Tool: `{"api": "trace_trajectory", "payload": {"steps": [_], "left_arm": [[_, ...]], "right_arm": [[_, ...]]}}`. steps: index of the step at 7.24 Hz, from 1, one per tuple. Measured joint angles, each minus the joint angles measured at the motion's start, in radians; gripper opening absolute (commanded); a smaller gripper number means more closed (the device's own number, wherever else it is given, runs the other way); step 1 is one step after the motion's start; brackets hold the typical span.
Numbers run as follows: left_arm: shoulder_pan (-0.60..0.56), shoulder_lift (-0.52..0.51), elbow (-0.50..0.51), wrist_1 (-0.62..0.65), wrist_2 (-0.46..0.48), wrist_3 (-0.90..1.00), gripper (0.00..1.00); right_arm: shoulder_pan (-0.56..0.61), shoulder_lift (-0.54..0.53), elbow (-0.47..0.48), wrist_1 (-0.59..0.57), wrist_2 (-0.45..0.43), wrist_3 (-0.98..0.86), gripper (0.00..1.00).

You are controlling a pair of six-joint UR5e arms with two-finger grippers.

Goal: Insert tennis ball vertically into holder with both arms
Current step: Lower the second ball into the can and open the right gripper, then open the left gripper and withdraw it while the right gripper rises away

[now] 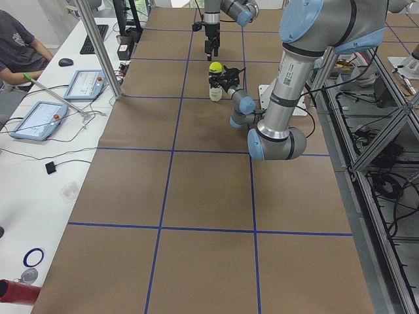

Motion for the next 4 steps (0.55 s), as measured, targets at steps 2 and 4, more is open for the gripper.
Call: {"api": "trace_trajectory", "payload": {"steps": [2, 4], "left_arm": [[-0.002, 0.001, 0.000, -0.004, 0.000, -0.002, 0.99], [-0.007, 0.022, -0.007, -0.044, 0.000, -0.015, 0.99]], "right_arm": [[0.002, 0.009, 0.002, 0.007, 0.001, 0.010, 1.00], [0.002, 0.021, -0.010, 0.030, -0.003, 0.027, 1.00]]}}
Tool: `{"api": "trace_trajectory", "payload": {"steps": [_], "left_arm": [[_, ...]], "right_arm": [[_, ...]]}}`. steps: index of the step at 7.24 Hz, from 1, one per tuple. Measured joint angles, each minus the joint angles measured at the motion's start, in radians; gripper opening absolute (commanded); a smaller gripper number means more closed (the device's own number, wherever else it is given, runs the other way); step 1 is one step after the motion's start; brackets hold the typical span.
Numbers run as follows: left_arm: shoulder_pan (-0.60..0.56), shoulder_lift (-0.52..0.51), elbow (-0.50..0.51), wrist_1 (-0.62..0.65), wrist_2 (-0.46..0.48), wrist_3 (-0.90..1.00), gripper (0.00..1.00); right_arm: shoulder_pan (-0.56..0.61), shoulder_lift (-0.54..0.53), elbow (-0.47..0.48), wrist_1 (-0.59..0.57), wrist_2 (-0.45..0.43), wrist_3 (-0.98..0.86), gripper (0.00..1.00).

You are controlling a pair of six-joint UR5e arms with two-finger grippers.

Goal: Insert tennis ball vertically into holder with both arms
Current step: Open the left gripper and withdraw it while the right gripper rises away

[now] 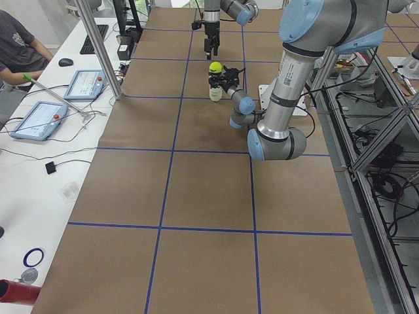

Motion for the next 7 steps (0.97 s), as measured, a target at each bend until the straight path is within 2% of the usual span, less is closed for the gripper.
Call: {"api": "trace_trajectory", "payload": {"steps": [3, 6, 7], "left_arm": [[-0.020, 0.076, -0.023, -0.060, -0.001, -0.090, 0.99], [-0.033, 0.089, -0.033, -0.061, 0.000, -0.101, 0.99], [-0.035, 0.088, -0.034, -0.060, 0.000, -0.102, 0.99]], "right_arm": [[-0.008, 0.038, -0.060, 0.036, -0.004, 0.024, 1.00], [-0.046, 0.043, -0.146, 0.174, -0.030, 0.076, 1.00], [-0.019, 0.043, -0.143, 0.177, 0.006, 0.075, 1.00]]}}
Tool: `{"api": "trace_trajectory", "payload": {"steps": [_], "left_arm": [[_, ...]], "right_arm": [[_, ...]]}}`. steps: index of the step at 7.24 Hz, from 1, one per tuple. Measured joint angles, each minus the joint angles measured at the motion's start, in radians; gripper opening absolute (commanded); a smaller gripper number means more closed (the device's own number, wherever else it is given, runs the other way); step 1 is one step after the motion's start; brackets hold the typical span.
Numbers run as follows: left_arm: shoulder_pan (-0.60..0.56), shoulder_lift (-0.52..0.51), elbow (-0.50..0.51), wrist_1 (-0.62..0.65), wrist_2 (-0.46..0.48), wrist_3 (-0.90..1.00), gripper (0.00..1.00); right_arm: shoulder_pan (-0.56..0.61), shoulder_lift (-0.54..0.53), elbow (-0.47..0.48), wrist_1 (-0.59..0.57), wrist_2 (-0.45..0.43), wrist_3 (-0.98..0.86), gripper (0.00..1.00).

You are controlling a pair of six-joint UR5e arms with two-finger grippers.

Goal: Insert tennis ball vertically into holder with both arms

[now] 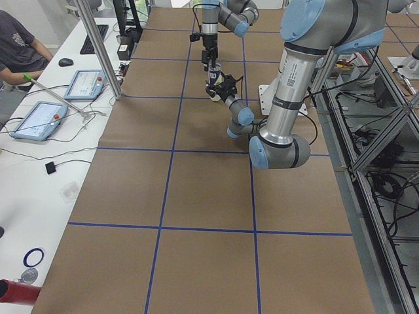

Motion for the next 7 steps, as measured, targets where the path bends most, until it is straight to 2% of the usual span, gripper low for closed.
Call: {"api": "trace_trajectory", "payload": {"steps": [2, 5, 7], "left_arm": [[-0.003, -0.004, -0.001, 0.002, 0.000, -0.001, 0.99], [-0.065, 0.011, -0.001, 0.022, -0.001, -0.007, 0.93], [-0.175, 0.069, -0.007, 0.124, -0.009, -0.083, 0.93]], "right_arm": [[0.106, -0.012, 0.021, -0.016, 0.155, -0.006, 1.00], [0.180, -0.069, 0.040, -0.019, 0.194, -0.026, 1.00], [0.270, -0.162, 0.044, -0.019, 0.199, -0.151, 1.00]]}}
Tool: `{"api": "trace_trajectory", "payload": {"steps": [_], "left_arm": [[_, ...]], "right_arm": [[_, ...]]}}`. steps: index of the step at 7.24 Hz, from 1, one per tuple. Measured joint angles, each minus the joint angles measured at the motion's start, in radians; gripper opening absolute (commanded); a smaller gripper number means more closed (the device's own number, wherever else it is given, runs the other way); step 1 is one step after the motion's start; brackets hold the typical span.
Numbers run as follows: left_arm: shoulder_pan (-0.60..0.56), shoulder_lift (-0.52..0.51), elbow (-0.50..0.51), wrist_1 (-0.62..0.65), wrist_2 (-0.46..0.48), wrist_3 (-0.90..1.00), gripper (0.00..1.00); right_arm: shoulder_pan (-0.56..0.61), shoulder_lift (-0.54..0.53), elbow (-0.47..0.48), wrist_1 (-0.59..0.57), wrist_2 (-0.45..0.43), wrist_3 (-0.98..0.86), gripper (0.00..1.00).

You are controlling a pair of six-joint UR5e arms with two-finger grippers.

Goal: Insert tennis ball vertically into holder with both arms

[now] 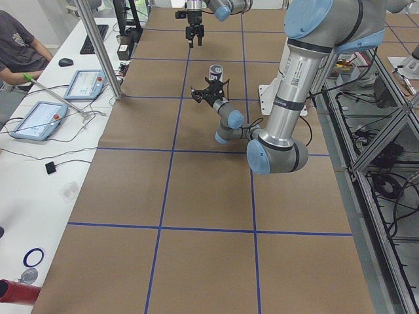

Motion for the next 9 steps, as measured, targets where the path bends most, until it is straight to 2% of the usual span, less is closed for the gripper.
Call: {"api": "trace_trajectory", "payload": {"steps": [1, 2, 3, 4, 5, 7, 8, 9], "left_arm": [[-0.072, 0.020, -0.008, 0.098, -0.003, -0.040, 0.93], [-0.149, 0.029, -0.015, 0.215, -0.017, -0.084, 0.86], [-0.236, 0.033, -0.019, 0.334, -0.078, -0.153, 0.85], [-0.338, 0.034, -0.022, 0.459, -0.204, -0.232, 0.98], [-0.452, 0.033, -0.028, 0.625, -0.375, -0.296, 0.99], [-0.658, 0.024, -0.063, 1.070, -0.752, -0.323, 0.99], [-0.730, 0.024, -0.074, 1.218, -0.885, -0.316, 0.99], [-0.783, 0.031, -0.085, 1.326, -0.967, -0.287, 0.99]], "right_arm": [[0.047, -0.049, -0.011, 0.000, -0.004, -0.098, 1.00], [0.094, -0.093, -0.041, 0.001, -0.010, -0.220, 1.00], [0.137, -0.121, -0.093, 0.004, -0.021, -0.350, 1.00], [0.174, -0.134, -0.150, 0.009, -0.032, -0.462, 1.00], [0.211, -0.148, -0.197, 0.011, -0.040, -0.562, 1.00], [0.263, -0.194, -0.248, 0.013, -0.053, -0.721, 1.00], [0.282, -0.220, -0.263, 0.017, -0.064, -0.781, 1.00], [0.304, -0.251, -0.273, 0.029, -0.073, -0.842, 1.00]]}}
